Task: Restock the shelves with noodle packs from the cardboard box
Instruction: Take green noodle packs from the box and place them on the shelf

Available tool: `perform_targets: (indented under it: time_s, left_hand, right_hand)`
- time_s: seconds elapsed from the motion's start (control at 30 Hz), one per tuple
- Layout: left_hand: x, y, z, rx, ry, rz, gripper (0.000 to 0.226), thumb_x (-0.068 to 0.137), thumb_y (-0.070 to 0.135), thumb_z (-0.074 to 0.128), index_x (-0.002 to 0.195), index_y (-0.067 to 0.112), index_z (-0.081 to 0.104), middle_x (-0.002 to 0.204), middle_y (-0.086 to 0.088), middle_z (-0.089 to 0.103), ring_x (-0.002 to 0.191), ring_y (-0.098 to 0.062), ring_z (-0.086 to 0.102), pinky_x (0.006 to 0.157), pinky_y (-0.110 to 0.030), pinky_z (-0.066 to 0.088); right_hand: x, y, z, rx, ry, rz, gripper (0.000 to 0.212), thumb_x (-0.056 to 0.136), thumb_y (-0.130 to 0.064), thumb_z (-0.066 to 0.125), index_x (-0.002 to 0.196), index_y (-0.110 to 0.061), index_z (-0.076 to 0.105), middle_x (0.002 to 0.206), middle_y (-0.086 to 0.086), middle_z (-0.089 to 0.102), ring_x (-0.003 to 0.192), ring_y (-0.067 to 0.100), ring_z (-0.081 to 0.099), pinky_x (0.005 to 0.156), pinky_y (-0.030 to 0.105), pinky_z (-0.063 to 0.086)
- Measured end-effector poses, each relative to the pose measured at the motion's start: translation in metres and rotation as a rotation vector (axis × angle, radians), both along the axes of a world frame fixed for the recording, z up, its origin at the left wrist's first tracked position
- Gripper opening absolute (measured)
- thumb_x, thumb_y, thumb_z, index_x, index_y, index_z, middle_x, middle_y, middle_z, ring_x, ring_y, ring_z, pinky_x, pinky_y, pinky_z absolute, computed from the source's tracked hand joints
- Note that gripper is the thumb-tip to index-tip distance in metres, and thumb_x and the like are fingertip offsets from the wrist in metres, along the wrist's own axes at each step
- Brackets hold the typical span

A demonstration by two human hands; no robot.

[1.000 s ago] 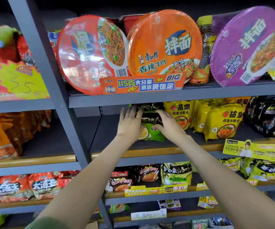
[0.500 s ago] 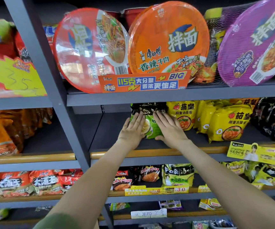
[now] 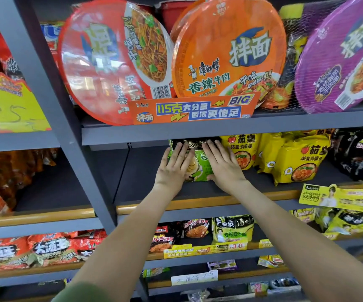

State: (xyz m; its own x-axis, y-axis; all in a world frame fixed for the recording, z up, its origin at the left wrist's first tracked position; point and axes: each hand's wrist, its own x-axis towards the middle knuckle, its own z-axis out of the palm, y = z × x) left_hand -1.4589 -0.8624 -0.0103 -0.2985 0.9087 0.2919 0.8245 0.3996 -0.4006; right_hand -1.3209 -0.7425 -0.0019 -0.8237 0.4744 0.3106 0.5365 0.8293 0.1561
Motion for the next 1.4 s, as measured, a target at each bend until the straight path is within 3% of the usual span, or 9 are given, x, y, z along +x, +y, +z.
perform_targets:
  time_s: [0.1, 0.17, 0.23, 0.53, 0.8, 0.93, 1.03, 1.17, 1.4]
  left_hand:
    - [0.002, -0.003, 0.0, 0.068, 0.025, -0.063, 0.08, 0.096, 0.045, 0.045, 0.153, 0.013, -0.001, 0.159, -0.015, -0.002, 0.147, -0.03, -0.002, 0.115, -0.049, -0.007]
    - [0.005, -0.009, 0.0, 0.169, 0.054, -0.091, 0.082, 0.084, 0.048, 0.062, 0.15, 0.014, 0.028, 0.156, -0.015, 0.024, 0.144, -0.031, 0.023, 0.116, -0.049, 0.011]
    - [0.009, -0.014, 0.001, 0.237, 0.066, -0.095, 0.083, 0.076, 0.049, 0.07, 0.145, 0.015, 0.039, 0.152, -0.015, 0.033, 0.14, -0.031, 0.032, 0.114, -0.05, 0.021]
    - [0.063, -0.058, 0.001, 0.351, 0.008, 0.039, 0.079, 0.08, 0.054, 0.063, 0.146, 0.017, 0.038, 0.155, -0.014, 0.026, 0.142, -0.03, 0.028, 0.112, -0.054, 0.023]
    - [0.132, -0.161, -0.033, 0.344, -0.264, 0.063, 0.056, 0.086, 0.028, 0.065, 0.134, 0.004, 0.05, 0.143, -0.021, 0.043, 0.13, -0.036, 0.045, 0.107, -0.052, 0.034]
    - [0.146, -0.233, -0.064, 0.195, -0.447, 0.194, 0.053, 0.097, 0.025, 0.047, 0.145, 0.006, 0.033, 0.152, -0.015, 0.031, 0.137, -0.03, 0.034, 0.114, -0.041, 0.025]
    - [0.144, -0.291, -0.092, 0.128, -0.551, 0.352, 0.051, 0.1, 0.026, 0.038, 0.147, 0.011, 0.027, 0.153, -0.01, 0.028, 0.136, -0.027, 0.033, 0.108, -0.037, 0.03]
    - [0.127, -0.374, -0.134, 0.102, -0.672, 0.555, 0.052, 0.097, 0.023, 0.043, 0.145, 0.009, 0.032, 0.148, -0.012, 0.035, 0.129, -0.031, 0.042, 0.102, -0.04, 0.039]
    - [0.084, -0.497, -0.218, 0.106, -0.855, 0.848, 0.054, 0.09, 0.019, 0.058, 0.141, 0.005, 0.043, 0.144, -0.017, 0.043, 0.124, -0.037, 0.049, 0.1, -0.043, 0.042]
  right_hand:
    - [0.002, -0.007, 0.0, -0.043, 0.037, -0.007, 0.102, 0.084, -0.04, 0.067, 0.152, -0.017, -0.006, 0.16, 0.005, -0.007, 0.146, 0.024, -0.012, 0.116, 0.043, -0.005]
    - [0.005, -0.014, 0.0, -0.068, 0.064, 0.01, 0.101, 0.084, -0.04, 0.067, 0.152, -0.018, -0.003, 0.16, 0.006, -0.007, 0.146, 0.025, -0.011, 0.116, 0.044, -0.003]
    - [0.008, -0.023, -0.001, -0.073, 0.105, 0.036, 0.099, 0.082, -0.037, 0.07, 0.153, -0.018, 0.002, 0.16, 0.008, -0.002, 0.147, 0.027, -0.006, 0.116, 0.046, 0.002]
    - [0.033, -0.078, 0.001, -0.029, 0.292, 0.16, 0.073, 0.084, -0.022, 0.068, 0.146, -0.008, 0.033, 0.151, 0.013, 0.032, 0.14, 0.03, 0.027, 0.112, 0.046, 0.022]
    - [0.079, -0.174, -0.044, -0.106, 0.352, 0.328, 0.065, 0.082, -0.013, 0.068, 0.141, -0.006, 0.043, 0.145, 0.013, 0.043, 0.131, 0.03, 0.042, 0.104, 0.046, 0.036]
    - [0.084, -0.228, -0.082, -0.241, 0.251, 0.407, 0.069, 0.076, -0.009, 0.075, 0.138, -0.005, 0.045, 0.134, 0.013, 0.053, 0.116, 0.032, 0.053, 0.095, 0.045, 0.045]
    - [0.077, -0.267, -0.109, -0.292, 0.137, 0.458, 0.065, 0.078, -0.011, 0.072, 0.138, -0.004, 0.047, 0.126, 0.011, 0.057, 0.108, 0.03, 0.052, 0.085, 0.042, 0.049]
    - [0.06, -0.312, -0.147, -0.378, -0.045, 0.536, 0.06, 0.087, -0.013, 0.064, 0.142, -0.006, 0.041, 0.132, 0.011, 0.052, 0.117, 0.033, 0.049, 0.093, 0.046, 0.043]
    - [0.002, -0.391, -0.233, -0.426, -0.266, 0.584, 0.061, 0.072, -0.013, 0.079, 0.127, -0.005, 0.057, 0.112, 0.009, 0.063, 0.096, 0.03, 0.062, 0.079, 0.04, 0.053]
